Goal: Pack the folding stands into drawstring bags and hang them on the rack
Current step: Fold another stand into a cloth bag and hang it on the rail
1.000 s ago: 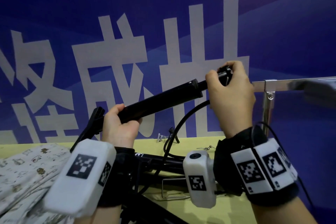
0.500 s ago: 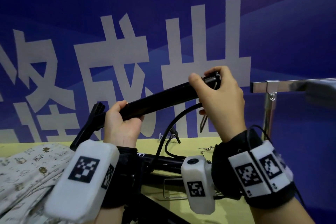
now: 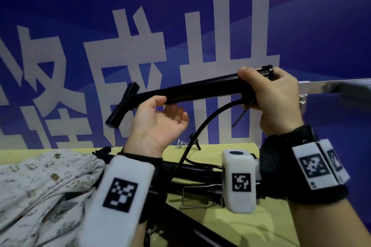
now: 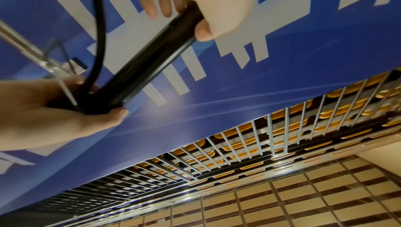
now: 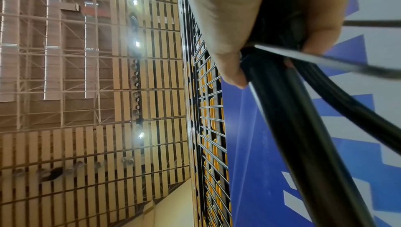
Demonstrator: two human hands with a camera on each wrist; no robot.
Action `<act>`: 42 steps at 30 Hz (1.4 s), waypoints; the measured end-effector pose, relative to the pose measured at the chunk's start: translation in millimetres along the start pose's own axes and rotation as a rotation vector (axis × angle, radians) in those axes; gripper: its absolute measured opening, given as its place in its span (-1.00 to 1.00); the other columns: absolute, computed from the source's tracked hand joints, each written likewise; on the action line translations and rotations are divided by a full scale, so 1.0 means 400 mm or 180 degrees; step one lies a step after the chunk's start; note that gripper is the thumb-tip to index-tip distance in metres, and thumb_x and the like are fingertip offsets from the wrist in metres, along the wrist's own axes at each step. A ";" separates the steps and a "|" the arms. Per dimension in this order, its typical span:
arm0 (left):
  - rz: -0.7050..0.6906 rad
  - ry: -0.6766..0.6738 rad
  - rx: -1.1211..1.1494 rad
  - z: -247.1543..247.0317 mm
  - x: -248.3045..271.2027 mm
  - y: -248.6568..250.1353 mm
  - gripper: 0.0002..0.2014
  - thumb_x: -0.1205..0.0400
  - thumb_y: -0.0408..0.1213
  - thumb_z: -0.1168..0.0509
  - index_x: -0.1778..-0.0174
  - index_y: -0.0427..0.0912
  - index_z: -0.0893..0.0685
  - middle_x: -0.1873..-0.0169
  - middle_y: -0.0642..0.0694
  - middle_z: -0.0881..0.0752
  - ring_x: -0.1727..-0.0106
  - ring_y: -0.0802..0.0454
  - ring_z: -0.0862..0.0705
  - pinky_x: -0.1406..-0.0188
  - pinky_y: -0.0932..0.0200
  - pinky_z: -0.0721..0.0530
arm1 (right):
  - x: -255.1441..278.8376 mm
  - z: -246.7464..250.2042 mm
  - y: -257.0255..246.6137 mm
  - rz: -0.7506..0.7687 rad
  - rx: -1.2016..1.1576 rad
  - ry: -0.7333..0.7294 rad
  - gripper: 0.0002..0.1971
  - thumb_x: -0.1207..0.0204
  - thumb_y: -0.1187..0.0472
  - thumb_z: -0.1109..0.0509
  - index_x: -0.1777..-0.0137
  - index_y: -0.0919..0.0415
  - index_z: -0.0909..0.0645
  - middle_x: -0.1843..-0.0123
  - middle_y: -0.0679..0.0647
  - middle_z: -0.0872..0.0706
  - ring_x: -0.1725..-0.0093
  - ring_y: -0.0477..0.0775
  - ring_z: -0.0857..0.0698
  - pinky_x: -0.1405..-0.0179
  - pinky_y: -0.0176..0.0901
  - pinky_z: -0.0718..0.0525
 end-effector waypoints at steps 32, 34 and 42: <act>-0.1178 0.0308 0.0652 0.115 -0.053 0.146 -0.81 -0.72 -0.49 0.08 -0.09 -0.36 -0.43 0.08 -0.14 -0.61 -0.11 -0.14 -0.66 -0.12 0.04 -0.60 | 0.002 -0.013 0.019 0.0197 -0.0394 0.0343 -0.86 -0.44 0.17 -0.49 0.21 0.12 -0.56 0.27 0.04 -0.69 0.38 -0.09 -0.68 0.57 -0.30 -0.62; -0.1405 0.0276 0.0508 0.125 -0.049 0.161 -0.82 -0.71 -0.52 0.05 -0.05 -0.35 -0.46 0.09 -0.11 -0.64 -0.07 -0.09 -0.69 -0.26 0.06 -0.60 | -0.002 -0.002 0.021 0.0170 -0.0392 0.0349 -0.86 -0.45 0.15 -0.48 0.19 0.12 -0.56 0.25 0.04 -0.69 0.39 -0.14 -0.69 0.58 -0.32 -0.62; -0.1586 0.0248 -0.0079 0.134 -0.043 0.172 -0.73 -0.75 -0.50 0.02 0.14 -0.21 -0.54 0.09 -0.11 -0.71 0.03 0.04 -0.71 0.06 0.04 -0.67 | -0.020 0.021 0.026 0.0180 -0.0066 0.0194 -0.88 -0.45 0.20 -0.49 0.22 0.14 -0.58 0.29 0.06 -0.68 0.49 -0.18 -0.65 0.58 -0.30 -0.66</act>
Point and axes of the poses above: each hand's wrist, its own x-axis away from the middle knuckle, its own z-axis out of the back of the hand, y = z × x, the point moved 1 cm from there along -x, towards the middle knuckle
